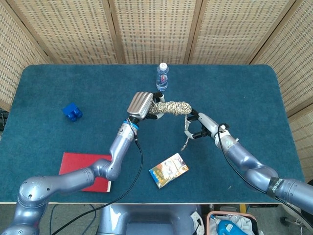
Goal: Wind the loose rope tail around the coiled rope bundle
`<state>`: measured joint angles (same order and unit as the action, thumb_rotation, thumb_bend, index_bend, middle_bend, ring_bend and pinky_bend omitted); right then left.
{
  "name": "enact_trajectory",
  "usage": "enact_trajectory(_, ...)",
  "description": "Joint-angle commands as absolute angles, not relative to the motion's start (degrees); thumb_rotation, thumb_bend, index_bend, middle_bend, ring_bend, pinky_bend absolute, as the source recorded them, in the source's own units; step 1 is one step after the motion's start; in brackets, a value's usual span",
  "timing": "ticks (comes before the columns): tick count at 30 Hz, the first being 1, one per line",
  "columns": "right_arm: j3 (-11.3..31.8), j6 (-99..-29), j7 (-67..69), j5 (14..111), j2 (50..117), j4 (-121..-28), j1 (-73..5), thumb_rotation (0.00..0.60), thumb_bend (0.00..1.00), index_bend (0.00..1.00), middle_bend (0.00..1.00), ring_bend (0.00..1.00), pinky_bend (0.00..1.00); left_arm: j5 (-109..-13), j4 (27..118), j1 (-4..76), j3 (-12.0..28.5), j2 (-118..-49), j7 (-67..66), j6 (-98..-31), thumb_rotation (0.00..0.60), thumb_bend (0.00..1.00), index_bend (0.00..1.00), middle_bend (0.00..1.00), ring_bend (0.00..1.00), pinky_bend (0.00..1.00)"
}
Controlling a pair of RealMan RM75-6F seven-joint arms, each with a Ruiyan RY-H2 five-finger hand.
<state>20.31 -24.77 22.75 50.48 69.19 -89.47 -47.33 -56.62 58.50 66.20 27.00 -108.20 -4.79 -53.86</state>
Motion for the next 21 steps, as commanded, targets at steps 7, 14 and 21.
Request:
enact_trajectory(7, 20.30, -23.62, 23.52, 53.04, 68.88, -89.73, -47.19, 0.600, 0.05, 0.33, 0.00, 0.00, 0.00, -56.27, 60.14, 65.85, 27.14, -107.72, -5.97, -54.23, 0.600, 0.59, 0.76, 0.59, 0.53, 0.62)
enact_trajectory(14, 20.47, -23.50, 24.34, 56.59, 67.88, -90.33, -46.17, 0.600, 0.00, 0.06, 0.00, 0.00, 0.00, -57.35, 61.99, 65.26, 27.20, -106.56, -5.13, -54.84, 0.600, 0.59, 0.76, 0.59, 0.53, 0.62)
enact_trajectory(21, 18.31, -32.38, 21.34, 62.43, 64.38, -92.23, -40.80, 0.600, 0.00, 0.06, 0.00, 0.00, 0.00, -58.48, 67.99, 63.77, 27.67, -103.12, -6.16, -57.26, 0.600, 0.59, 0.76, 0.59, 0.53, 0.62)
